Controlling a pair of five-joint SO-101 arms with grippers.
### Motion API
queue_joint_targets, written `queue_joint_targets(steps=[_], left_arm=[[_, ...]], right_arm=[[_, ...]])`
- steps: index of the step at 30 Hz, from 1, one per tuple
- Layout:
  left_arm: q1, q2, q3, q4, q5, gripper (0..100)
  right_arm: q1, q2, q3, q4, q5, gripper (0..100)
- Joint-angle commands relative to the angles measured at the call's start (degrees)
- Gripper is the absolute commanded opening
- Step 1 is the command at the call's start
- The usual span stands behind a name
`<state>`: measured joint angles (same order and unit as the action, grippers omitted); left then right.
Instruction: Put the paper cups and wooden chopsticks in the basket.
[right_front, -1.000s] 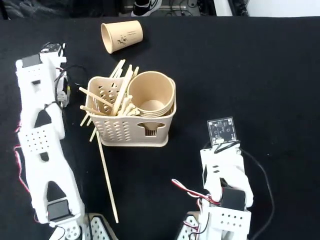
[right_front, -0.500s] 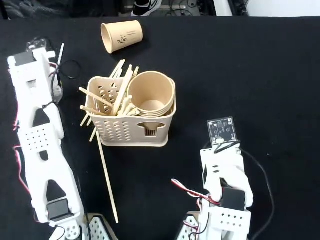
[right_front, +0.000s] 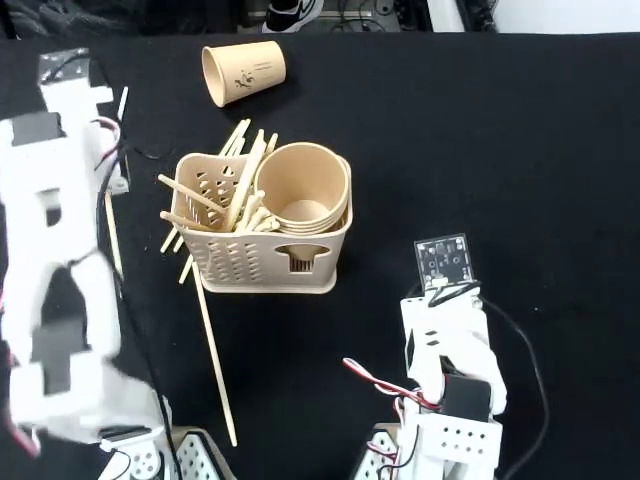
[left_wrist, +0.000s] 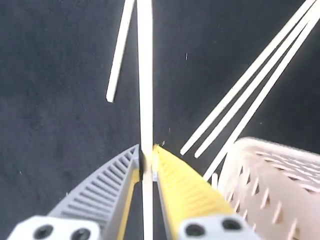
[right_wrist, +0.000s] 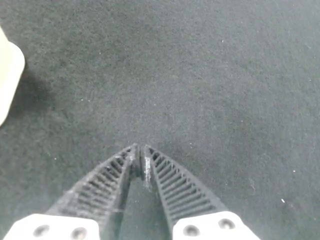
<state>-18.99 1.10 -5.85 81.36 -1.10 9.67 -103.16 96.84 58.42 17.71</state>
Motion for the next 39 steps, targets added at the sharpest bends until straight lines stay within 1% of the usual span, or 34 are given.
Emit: queue_joint_targets(steps=[1,5,8,15,18,20,24,27,29,32,36,38,39], left_arm=[[0.6,-23.7,21.7,-17.1,-0.2,3],[0.7,-40.4,33.7,-29.7,-0.1,3],[1.0,-49.1,36.9,-34.8,0.8,3],[1.4,-62.2,37.1,-45.4,14.2,3],[5.7,-67.3,37.4,-49.3,17.0,3],[9.8,-69.7,37.4,-50.1,17.3,3],[21.1,-70.9,38.5,-51.5,17.0,3],[26.1,-69.6,42.6,-53.4,16.9,3],[26.3,-68.5,46.3,-55.2,16.4,3],[26.6,-67.3,48.7,-54.2,11.7,3],[26.8,-67.2,46.7,-45.3,9.4,3],[26.8,-67.2,45.7,-42.7,9.3,3],[26.8,-67.2,45.8,-42.8,9.3,3]], right_arm=[[-0.9,-2.9,-0.2,0.3,0.1,1.2],[-0.9,-2.9,-0.2,0.3,0.1,1.2],[-0.9,-2.9,-0.2,0.3,0.1,1.2],[-0.9,-2.9,-0.2,0.3,0.1,1.2],[-0.9,-2.9,-0.2,0.3,0.1,1.2],[-0.9,-2.9,-0.2,0.3,0.1,1.2],[-0.9,-2.9,-0.2,0.3,0.1,1.2],[-0.9,-2.9,-0.2,0.3,0.1,1.2],[-0.9,-2.9,-0.2,0.3,0.1,1.2],[-0.9,-2.8,-0.2,0.3,0.1,1.2],[-0.9,-2.9,-0.2,0.3,0.1,1.2],[-0.9,-2.9,-0.2,0.3,0.1,1.2],[-0.9,-2.9,-0.2,0.3,0.1,1.2]])
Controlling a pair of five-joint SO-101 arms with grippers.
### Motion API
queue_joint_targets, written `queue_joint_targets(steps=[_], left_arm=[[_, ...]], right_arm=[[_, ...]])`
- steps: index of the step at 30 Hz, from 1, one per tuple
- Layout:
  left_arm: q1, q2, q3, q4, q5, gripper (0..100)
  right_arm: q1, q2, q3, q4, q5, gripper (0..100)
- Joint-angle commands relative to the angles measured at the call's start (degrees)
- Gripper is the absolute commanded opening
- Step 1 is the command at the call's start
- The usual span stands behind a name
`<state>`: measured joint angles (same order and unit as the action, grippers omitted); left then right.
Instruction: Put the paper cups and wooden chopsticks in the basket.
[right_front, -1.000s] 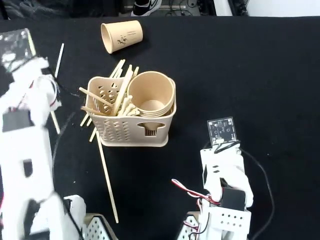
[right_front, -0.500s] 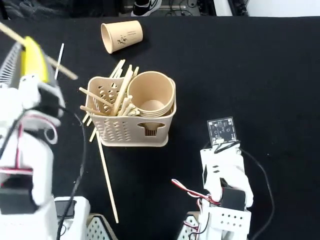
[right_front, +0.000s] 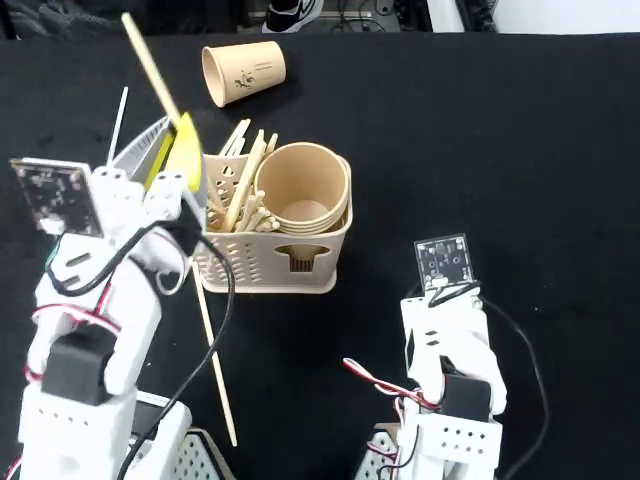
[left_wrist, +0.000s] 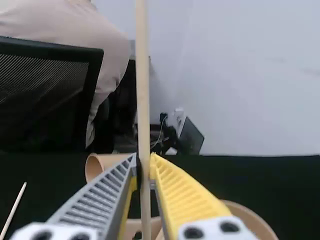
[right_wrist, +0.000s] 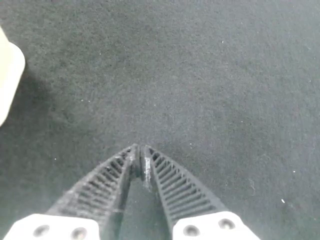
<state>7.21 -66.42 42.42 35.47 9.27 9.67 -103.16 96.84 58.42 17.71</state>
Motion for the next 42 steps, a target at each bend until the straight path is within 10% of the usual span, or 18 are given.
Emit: queue_joint_targets(steps=[1,14,22,42], left_arm=[[0.6,0.6,-2.5,3.4,-1.1,3],[-0.4,0.4,0.7,4.1,-1.1,22],[-22.8,5.0,-13.9,12.9,-1.0,22],[-32.6,84.1,-56.4,26.1,-14.2,22]], right_arm=[[-0.9,-2.9,-0.2,0.3,0.1,1.2],[-0.8,-2.9,-0.2,0.3,0.1,1.2],[-0.8,-2.9,-0.2,0.3,0.1,1.2],[-0.8,-2.8,-0.2,0.3,0.1,1.2]])
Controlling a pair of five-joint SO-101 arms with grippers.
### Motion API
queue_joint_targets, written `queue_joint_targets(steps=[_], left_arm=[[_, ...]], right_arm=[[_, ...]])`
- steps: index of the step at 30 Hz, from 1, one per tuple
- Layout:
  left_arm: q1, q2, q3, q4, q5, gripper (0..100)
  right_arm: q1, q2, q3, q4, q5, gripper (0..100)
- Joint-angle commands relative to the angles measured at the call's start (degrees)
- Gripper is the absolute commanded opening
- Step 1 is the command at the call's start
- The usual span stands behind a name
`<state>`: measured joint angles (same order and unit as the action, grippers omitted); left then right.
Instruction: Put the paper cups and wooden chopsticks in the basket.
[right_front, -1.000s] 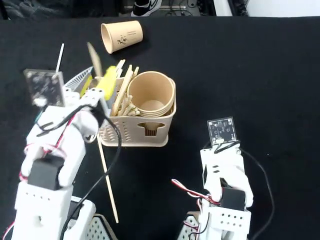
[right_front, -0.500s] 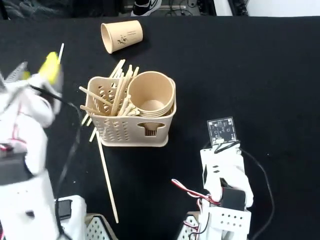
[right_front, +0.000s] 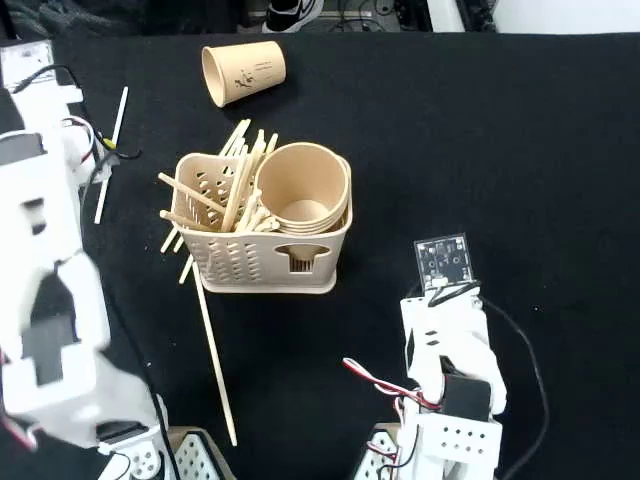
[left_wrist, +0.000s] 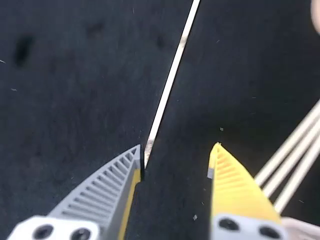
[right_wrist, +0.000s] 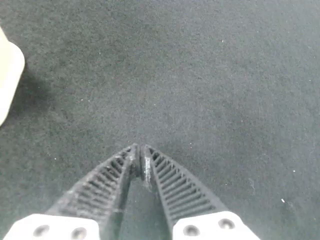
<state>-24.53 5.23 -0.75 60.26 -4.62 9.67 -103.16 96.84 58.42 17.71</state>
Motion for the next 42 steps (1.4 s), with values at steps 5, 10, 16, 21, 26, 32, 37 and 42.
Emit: queue_joint_targets(steps=[5,10,16,21,26,32,37,42], left_arm=[[-0.8,30.5,-29.7,5.3,-0.4,22],[-0.9,45.9,-47.7,14.2,-0.6,22],[-0.8,58.5,-71.1,26.5,-0.7,9],[-0.7,65.1,-90.2,37.6,-0.7,3],[-0.9,64.5,-93.1,40.8,-0.4,3],[-0.6,50.5,-73.8,41.0,1.8,3],[1.4,24.4,-43.9,40.4,4.5,3],[3.3,0.5,-18.0,29.5,4.9,3]], right_arm=[[-0.8,-2.8,-0.2,0.3,0.1,1.2],[-0.8,-2.8,-0.2,0.3,0.1,1.2],[-0.8,-2.8,-0.2,0.3,0.1,1.2],[-0.8,-2.8,-0.2,0.3,0.1,1.2],[-0.8,-2.8,-0.2,0.3,0.1,1.2],[-0.8,-2.8,-0.2,0.3,0.1,1.2],[-0.8,-2.8,-0.2,0.3,0.1,1.2],[-0.8,-2.8,-0.2,0.3,0.1,1.2]])
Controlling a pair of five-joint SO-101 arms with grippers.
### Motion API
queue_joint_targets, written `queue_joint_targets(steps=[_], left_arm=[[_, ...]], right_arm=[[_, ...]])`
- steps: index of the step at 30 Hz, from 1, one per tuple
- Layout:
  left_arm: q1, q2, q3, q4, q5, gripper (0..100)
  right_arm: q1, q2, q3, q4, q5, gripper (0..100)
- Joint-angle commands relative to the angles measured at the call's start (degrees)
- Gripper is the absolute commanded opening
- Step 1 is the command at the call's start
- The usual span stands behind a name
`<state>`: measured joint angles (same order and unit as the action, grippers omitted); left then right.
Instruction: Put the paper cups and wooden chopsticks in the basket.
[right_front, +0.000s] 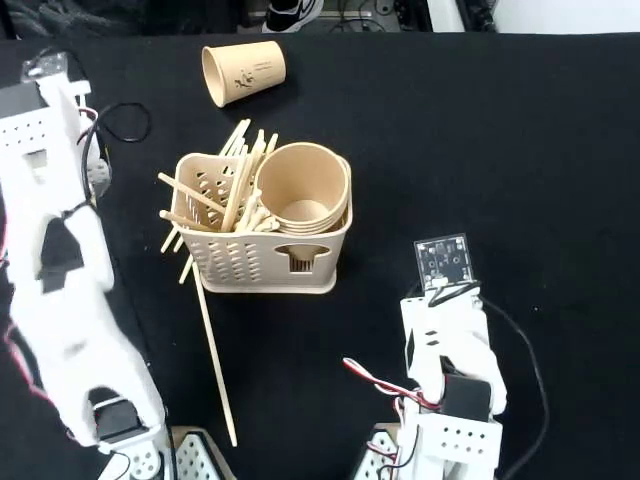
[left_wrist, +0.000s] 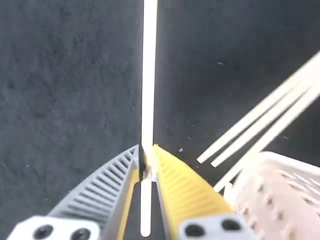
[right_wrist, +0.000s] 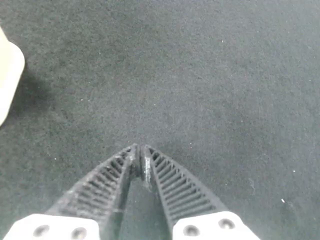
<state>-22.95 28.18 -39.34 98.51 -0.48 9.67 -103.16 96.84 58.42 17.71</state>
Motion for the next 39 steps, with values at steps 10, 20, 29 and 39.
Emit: queue_joint_targets(steps=[10,20,29,39], left_arm=[[5.8,-76.0,74.2,-48.3,0.9,3],[17.1,-126.1,108.8,-79.1,0.9,3],[20.4,-129.6,111.4,-84.0,10.1,3],[24.8,-129.7,114.2,-76.7,18.8,3]], right_arm=[[-0.8,-2.8,-0.2,0.3,0.1,1.2],[-0.8,-2.8,-0.2,0.3,0.1,1.2],[-0.8,-2.8,-0.2,0.3,0.1,1.2],[-0.8,-2.9,-0.2,0.3,0.1,1.2]])
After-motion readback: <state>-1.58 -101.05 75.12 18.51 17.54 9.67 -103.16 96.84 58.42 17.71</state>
